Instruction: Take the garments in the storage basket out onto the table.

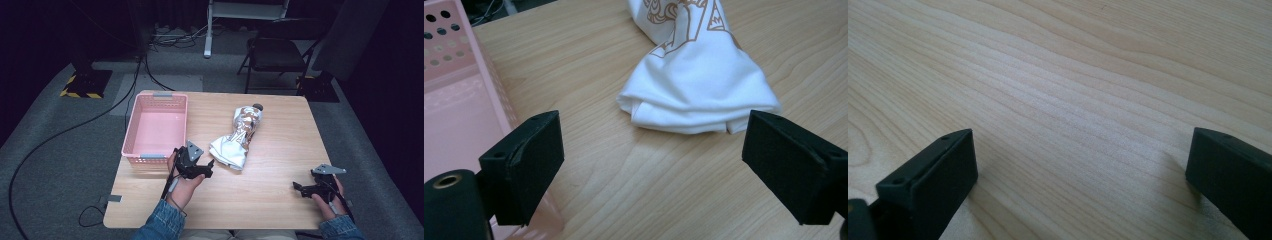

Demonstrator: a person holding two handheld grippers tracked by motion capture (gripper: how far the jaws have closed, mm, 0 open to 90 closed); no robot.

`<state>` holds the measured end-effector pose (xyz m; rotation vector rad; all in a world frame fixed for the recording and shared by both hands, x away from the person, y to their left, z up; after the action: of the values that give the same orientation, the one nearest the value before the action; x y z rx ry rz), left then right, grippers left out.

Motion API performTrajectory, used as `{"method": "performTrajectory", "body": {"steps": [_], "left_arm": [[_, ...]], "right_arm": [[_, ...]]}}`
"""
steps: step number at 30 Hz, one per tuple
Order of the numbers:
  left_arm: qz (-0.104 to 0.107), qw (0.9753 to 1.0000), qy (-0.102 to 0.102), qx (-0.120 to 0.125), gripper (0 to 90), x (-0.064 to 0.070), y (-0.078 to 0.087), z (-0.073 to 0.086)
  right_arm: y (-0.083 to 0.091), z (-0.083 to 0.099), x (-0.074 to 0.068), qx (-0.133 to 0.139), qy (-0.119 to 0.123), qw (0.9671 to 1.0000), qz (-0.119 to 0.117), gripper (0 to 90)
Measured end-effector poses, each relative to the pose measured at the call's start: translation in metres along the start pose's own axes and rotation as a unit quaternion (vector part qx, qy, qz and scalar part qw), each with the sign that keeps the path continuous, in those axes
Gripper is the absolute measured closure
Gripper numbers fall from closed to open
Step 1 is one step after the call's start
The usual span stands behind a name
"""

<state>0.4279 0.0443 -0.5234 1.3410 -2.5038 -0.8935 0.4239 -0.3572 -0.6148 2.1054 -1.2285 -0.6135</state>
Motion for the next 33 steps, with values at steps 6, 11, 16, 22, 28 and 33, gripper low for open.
{"method": "performTrajectory", "body": {"steps": [6,11,16,22,28,33], "left_arm": [[0.000,1.0000,0.001,-0.003,9.2,-0.003,0.004,0.011],[-0.001,1.0000,-0.002,-0.006,9.2,-0.005,0.006,0.017],[-0.002,0.9999,0.004,-0.010,9.2,-0.008,0.009,0.027],[-0.007,0.9998,0.002,-0.018,9.2,-0.010,0.013,0.037],[-0.012,0.9997,0.010,-0.022,9.2,-0.014,0.015,0.046],[-0.011,0.9994,0.019,-0.026,9.2,-0.014,0.015,0.056]], "right_arm": [[0.000,0.000,0.000,0.000,0.000,1.0000,0.000,0.0],[0.000,0.000,0.000,0.000,0.000,1.0000,0.000,0.0],[0.000,0.000,0.000,0.000,0.000,1.0000,0.000,0.0],[0.000,0.000,0.000,0.000,0.000,1.0000,0.000,0.0],[0.000,0.000,0.000,0.000,0.000,1.0000,0.000,0.0],[0.000,0.000,0.000,0.000,0.000,1.0000,0.000,0.0]]}}
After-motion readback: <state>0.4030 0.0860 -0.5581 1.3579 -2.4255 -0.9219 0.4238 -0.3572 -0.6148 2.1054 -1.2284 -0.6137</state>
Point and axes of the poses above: each handheld gripper's, and its own axes: y roughly backward along the jaws, z roughly out of its underside, x roughly to its right, the point moved 9 cm from there along -y, roughly forward along the jaws, and after that the axes turned 7 degrees about -y, right-handed, at the moved point
